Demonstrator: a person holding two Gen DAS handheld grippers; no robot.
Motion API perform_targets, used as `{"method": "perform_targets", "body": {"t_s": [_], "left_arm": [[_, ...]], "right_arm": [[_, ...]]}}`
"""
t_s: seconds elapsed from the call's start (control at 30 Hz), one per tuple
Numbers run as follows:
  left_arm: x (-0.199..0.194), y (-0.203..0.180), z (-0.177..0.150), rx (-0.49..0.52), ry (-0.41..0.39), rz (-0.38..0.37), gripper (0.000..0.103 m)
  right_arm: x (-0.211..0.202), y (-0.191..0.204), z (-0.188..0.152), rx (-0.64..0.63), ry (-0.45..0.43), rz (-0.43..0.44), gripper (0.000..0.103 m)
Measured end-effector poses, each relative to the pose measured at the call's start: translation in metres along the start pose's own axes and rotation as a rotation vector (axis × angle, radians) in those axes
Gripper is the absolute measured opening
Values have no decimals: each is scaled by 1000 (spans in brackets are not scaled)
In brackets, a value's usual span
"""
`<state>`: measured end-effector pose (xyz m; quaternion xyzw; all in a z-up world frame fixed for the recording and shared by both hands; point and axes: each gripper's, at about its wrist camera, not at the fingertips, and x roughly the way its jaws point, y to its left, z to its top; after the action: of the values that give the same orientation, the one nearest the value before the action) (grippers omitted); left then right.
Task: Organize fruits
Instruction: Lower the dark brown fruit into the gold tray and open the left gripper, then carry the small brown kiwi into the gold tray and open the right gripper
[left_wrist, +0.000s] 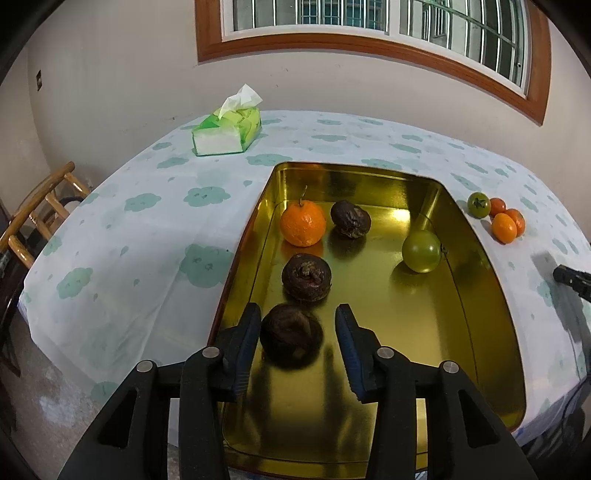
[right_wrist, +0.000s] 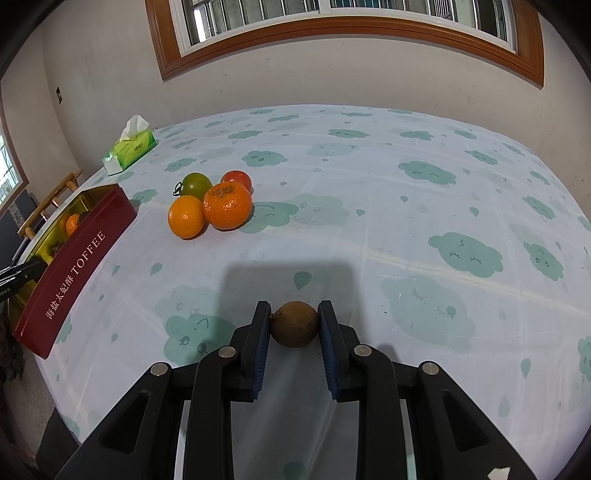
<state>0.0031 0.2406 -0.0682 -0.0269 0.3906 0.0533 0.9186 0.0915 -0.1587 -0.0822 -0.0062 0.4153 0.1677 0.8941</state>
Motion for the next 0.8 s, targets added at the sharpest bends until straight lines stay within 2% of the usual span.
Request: {"method": "perform_targets", "body": {"t_s": [0.43,0.8], "left_arm": [[-24,-5,7,-26,-51,36,56],[-41,-11,8,-64,-85,67,66]], "right_arm": [[-2,0,0,-7,-2,-19,24],[-17,16,4,9,-20,31,24]]}}
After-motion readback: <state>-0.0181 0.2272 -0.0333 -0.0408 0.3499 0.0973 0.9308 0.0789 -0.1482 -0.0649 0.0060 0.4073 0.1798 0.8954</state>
